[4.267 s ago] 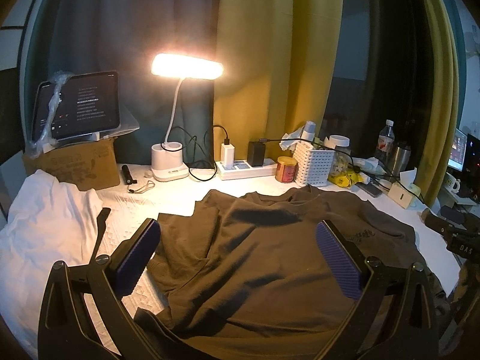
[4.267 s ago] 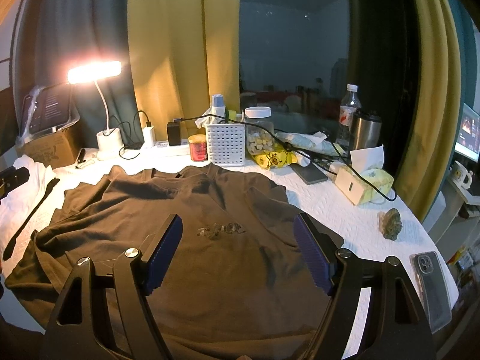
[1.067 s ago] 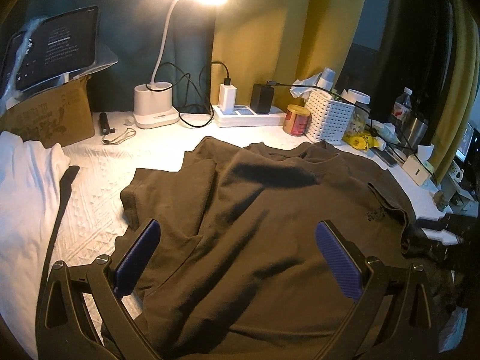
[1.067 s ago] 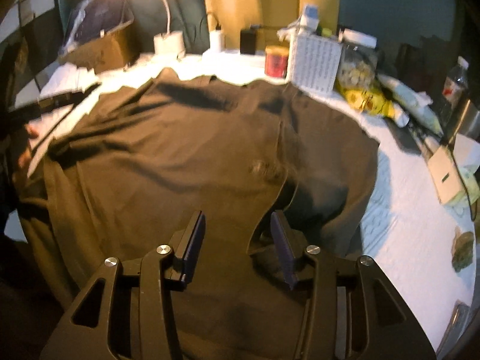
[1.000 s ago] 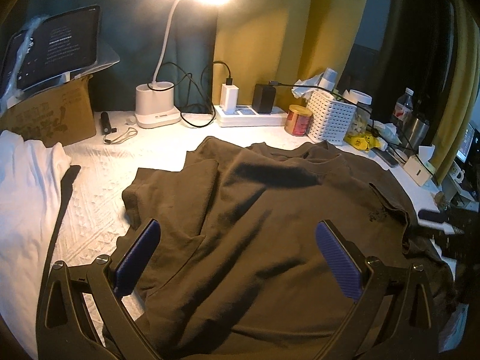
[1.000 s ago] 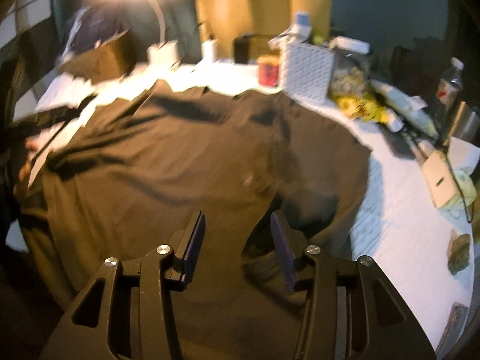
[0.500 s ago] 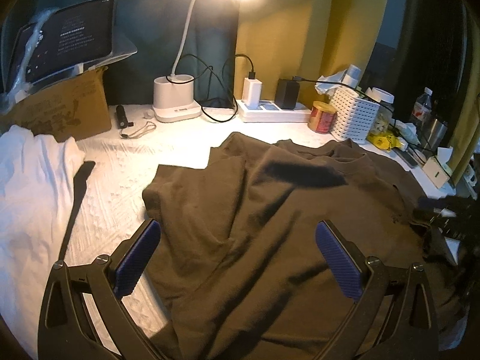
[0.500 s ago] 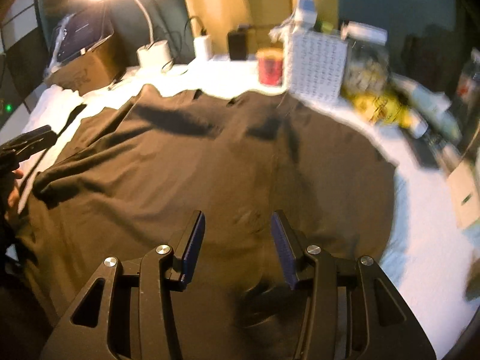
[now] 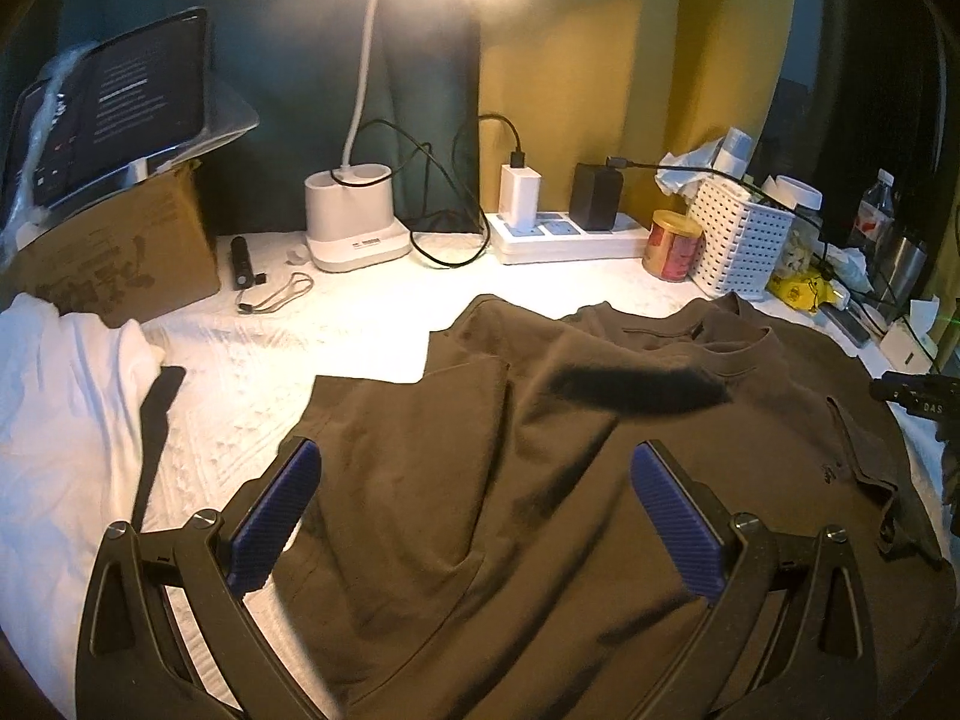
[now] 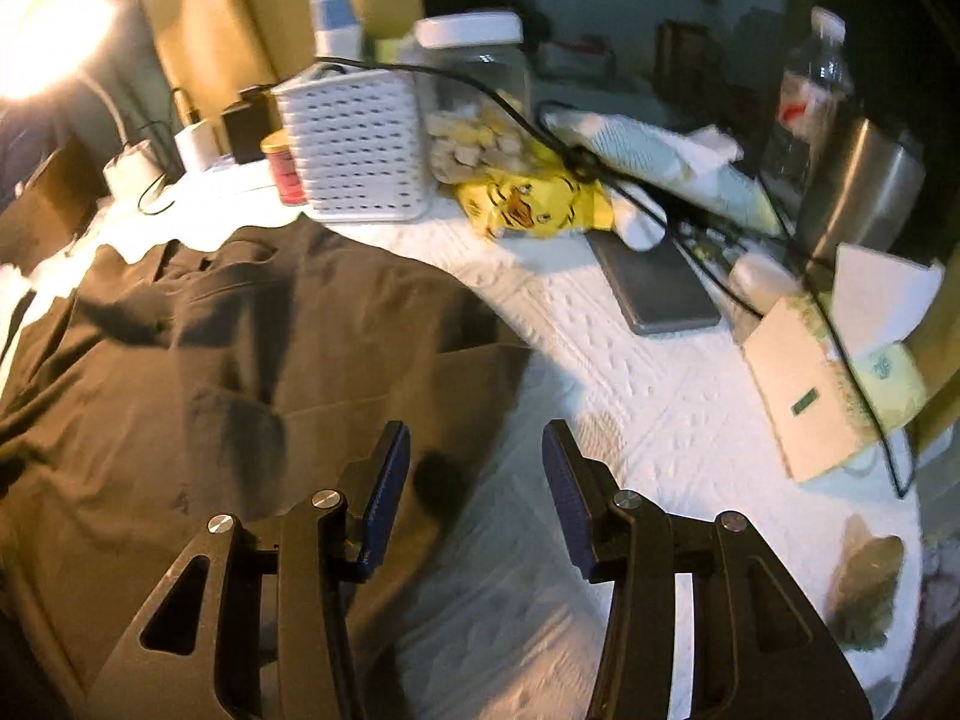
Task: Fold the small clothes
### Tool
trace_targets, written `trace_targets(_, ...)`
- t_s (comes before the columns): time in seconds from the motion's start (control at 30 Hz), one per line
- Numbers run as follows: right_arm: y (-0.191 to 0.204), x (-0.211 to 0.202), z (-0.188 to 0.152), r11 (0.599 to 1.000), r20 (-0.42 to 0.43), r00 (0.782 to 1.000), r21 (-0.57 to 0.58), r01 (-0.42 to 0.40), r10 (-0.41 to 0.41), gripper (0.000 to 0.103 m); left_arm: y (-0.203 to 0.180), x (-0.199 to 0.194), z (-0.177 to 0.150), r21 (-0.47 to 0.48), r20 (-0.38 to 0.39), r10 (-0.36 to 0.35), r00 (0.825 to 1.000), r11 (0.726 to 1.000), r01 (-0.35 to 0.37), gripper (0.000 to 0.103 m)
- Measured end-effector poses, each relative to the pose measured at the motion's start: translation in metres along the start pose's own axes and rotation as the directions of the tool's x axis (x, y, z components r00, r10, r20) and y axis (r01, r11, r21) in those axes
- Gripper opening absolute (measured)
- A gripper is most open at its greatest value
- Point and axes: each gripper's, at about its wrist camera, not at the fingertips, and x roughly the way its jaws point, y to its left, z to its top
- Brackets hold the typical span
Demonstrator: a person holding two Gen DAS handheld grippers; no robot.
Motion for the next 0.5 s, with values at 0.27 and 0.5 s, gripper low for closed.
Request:
trace_targets(0.27, -0.008, 0.026, 0.003, 0.99, -0.006, 0.99, 0.018, -0.143, 0.143, 0.016, -0.011, 0.015, 0.007, 0.02, -0.02, 0.01, 1.0, 1.0, -0.01, 0.102)
trace_targets(0.5, -0.012, 0.029, 0.022, 0.992, 0.023, 0.995, -0.077, -0.096, 0.098, 0.006, -0.02, 0.02, 0.012, 0.043, -0.024, 0.018, 1.0, 0.999, -0.017, 0.102)
